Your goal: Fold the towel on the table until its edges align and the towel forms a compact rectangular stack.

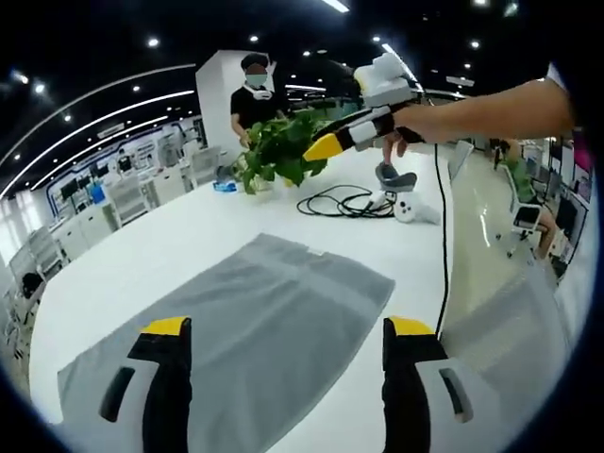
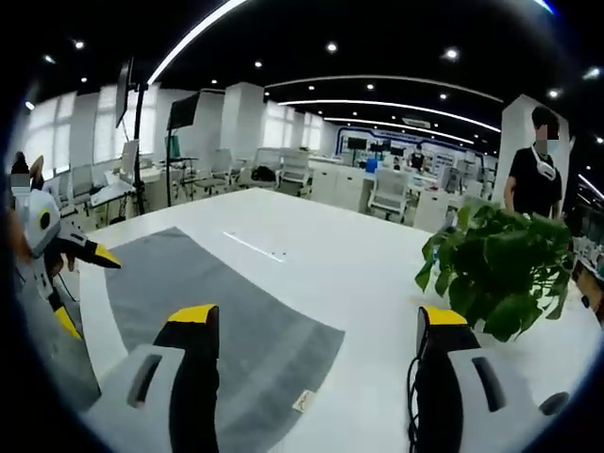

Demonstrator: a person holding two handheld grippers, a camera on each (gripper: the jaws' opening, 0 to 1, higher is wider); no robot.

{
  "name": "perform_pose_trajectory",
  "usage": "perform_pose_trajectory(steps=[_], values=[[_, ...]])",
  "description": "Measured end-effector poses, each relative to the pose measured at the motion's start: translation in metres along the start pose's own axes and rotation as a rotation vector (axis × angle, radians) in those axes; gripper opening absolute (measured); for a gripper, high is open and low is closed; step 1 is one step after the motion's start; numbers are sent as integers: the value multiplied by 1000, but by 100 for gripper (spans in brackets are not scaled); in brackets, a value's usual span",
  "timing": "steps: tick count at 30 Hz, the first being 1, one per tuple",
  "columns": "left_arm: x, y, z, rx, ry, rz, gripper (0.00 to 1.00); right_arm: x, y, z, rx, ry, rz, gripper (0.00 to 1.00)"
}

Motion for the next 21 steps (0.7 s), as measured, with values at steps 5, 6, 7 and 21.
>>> perform_pose_trajectory(steps=[5, 6, 7, 21], values=[[-10, -5, -17, 11, 43, -30, 83, -5, 12, -18, 33, -5, -8, 85], [-13, -6, -22, 13, 57, -42, 83, -6, 13, -21, 35, -2, -8, 86], [-15, -6, -25, 17, 65, -58, 83, -4, 14, -21, 38, -3, -10, 85], [-39, -11, -69, 35, 190, -93, 75, -26, 47, -55, 119, 3, -57, 73]])
Point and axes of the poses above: the point that each gripper's makers call its tool centre point, and the gripper's own axes: z roughly backward along the fingers, x roughly to its left, y roughly out of its underside, the point moved 4 cm from there along z, roughly backward along the fingers, and after that the axes turned 2 degrees about y, right-handed, at the moved point
